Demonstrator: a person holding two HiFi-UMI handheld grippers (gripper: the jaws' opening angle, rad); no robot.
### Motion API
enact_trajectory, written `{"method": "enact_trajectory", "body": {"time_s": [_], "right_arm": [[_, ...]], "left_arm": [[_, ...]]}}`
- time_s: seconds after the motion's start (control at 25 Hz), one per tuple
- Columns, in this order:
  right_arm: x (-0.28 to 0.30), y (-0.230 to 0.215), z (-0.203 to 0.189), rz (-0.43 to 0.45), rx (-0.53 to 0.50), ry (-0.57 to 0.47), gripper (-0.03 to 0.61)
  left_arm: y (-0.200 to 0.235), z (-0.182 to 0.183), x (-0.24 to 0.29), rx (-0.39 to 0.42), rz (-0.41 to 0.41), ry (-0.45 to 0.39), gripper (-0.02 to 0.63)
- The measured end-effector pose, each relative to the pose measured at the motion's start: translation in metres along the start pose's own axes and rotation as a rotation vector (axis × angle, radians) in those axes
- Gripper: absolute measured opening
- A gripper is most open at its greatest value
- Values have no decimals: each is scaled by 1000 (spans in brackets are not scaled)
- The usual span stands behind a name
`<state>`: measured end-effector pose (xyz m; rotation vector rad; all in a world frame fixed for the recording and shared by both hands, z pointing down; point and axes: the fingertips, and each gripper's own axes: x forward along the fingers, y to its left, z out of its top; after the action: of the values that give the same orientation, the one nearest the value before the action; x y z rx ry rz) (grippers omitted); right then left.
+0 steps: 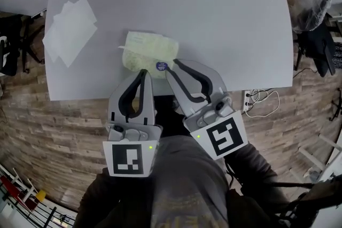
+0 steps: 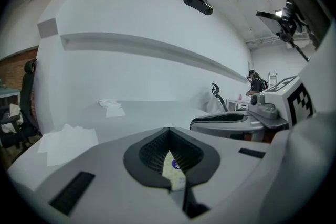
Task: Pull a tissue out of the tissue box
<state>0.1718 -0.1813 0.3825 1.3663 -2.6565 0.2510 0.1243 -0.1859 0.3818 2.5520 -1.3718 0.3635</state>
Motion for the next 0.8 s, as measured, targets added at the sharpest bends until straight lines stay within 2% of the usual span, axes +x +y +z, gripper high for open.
{"method": "enact_trajectory", "body": {"time_s": [0.4, 0.8], "right_arm": [[13, -5, -29, 2, 40, 64, 40], [18, -7, -43, -6, -104, 113, 51]], "left_arm": [[-2, -17, 12, -21, -30, 25, -2], [-2, -27, 15, -24, -40, 48, -2]]}}
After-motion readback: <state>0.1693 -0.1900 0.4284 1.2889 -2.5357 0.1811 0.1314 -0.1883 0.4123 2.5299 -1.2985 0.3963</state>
